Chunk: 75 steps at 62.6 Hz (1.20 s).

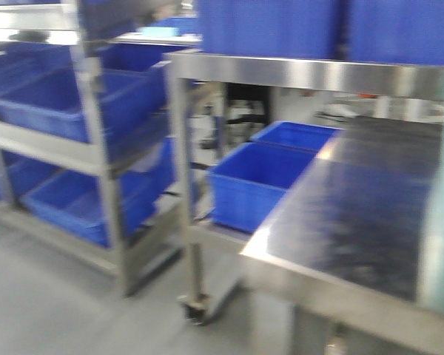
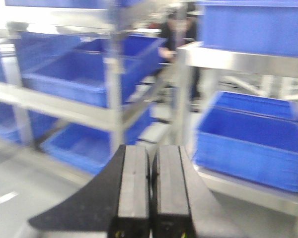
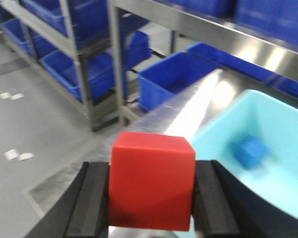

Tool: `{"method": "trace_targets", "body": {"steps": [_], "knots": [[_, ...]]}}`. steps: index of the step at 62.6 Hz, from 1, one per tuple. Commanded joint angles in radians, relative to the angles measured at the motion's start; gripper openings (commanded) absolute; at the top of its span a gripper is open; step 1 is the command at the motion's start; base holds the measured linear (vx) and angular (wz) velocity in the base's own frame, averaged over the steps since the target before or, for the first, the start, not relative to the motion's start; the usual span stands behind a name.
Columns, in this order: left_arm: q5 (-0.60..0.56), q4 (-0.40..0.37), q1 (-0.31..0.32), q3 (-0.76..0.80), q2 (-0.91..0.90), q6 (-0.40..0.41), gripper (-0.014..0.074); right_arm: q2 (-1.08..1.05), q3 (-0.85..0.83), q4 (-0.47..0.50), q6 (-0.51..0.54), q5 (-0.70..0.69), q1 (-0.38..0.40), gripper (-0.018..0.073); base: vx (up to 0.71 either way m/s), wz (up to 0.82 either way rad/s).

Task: Pick red cube and place on left shelf
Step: 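Drive the base to the shelf rack holding the red cube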

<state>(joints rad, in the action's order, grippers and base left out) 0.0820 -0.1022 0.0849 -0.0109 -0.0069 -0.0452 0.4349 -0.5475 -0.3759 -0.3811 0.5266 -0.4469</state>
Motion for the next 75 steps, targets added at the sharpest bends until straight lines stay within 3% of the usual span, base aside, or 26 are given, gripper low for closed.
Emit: {"method": "trace_targets", "body": {"steps": [1,52,75], "knots": [[-0.088,-0.001,0.005,-0.024,-0.012,0.005,0.0102,0.006,-0.029,-0.029,0.009,-0.078,0.007,0.0113,-0.22,0.41],[-0.088,-0.001,0.005,-0.024,-0.012,0.005,0.0102,0.006,-0.029,-0.029,0.009,-0.073,0.007,0.0113,-0.08,0.99],[-0.088,-0.001,0.005,-0.024,-0.012,0.005,0.0102,0.006,-0.029,-0.029,0.009,-0.073,0.007,0.0113,0.22,0.53]]}}
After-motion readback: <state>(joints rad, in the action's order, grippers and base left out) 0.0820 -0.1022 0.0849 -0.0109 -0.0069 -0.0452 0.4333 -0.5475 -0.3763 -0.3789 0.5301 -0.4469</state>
